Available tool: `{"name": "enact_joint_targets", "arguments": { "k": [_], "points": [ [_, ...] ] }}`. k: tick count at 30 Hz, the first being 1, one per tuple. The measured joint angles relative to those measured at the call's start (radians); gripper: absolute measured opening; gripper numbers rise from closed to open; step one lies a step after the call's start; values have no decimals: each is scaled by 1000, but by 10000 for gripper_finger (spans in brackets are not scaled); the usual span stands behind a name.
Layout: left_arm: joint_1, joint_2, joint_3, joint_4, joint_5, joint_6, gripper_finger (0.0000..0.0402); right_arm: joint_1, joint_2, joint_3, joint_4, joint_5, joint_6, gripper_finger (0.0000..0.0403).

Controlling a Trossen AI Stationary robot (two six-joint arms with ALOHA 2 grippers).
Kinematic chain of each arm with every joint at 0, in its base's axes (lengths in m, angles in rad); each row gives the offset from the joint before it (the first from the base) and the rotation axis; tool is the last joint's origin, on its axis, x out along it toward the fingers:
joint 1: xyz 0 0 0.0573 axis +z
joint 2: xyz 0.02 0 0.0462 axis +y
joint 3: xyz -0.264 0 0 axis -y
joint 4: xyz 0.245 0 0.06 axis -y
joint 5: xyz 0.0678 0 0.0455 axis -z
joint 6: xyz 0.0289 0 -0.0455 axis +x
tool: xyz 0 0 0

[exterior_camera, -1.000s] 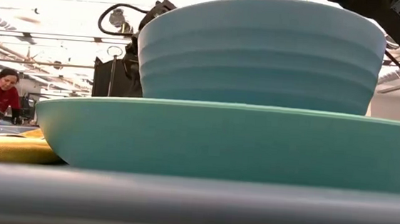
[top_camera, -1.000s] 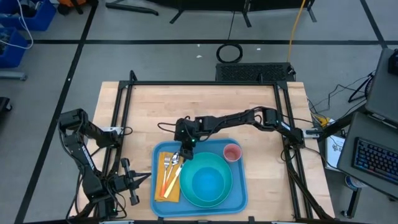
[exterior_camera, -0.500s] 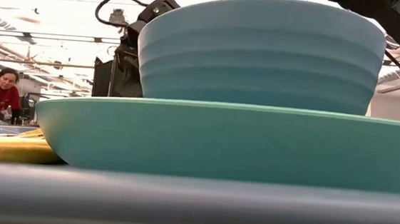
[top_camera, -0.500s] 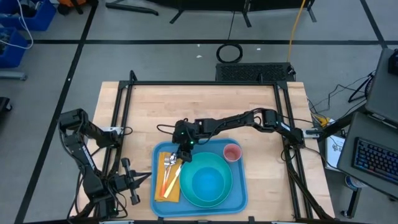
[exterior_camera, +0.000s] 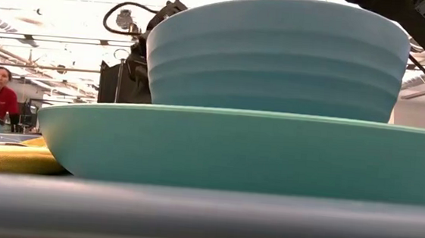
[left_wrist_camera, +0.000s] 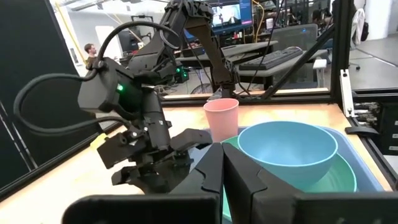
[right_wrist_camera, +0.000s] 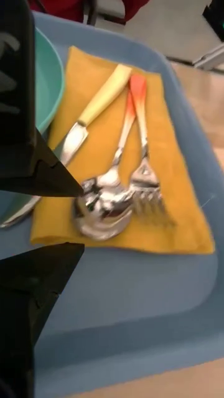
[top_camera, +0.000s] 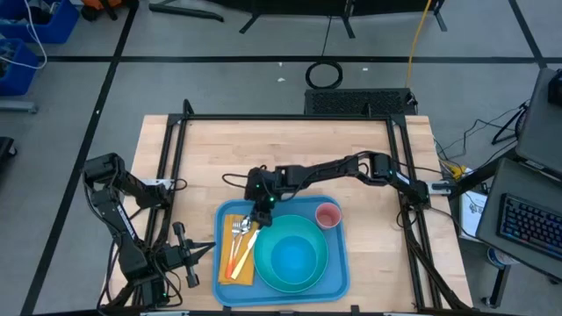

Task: Set up tray
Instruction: Adjust the green plate on the blue tray

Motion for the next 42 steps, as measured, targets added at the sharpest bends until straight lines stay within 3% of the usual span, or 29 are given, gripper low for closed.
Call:
{"name": "enact_joint_targets", "arguments": {
  "k": [4, 8, 15, 20, 31, 42],
  "points": [
    [0, 0, 0, 0, 0, -6, 13, 1, 0, 0, 15, -3, -3, 123],
    [0, 0, 0, 0, 4, -7, 19, -4, -27, -1, -95, -34, -46, 123],
    [0, 0, 0, 0, 17, -7, 5, 25, -71, 1, -147, -50, -113, 123],
    [0, 0, 0, 3, 15, -9, 19, 32, -71, 1, -169, 15, -106, 123],
    [0, 0, 0, 4, 15, -7, 13, 25, -51, -1, -198, 53, -95, 123],
    [0, 0, 0, 4, 7, -7, 5, 24, -44, 0, -232, -29, -70, 123]
  ]
}}
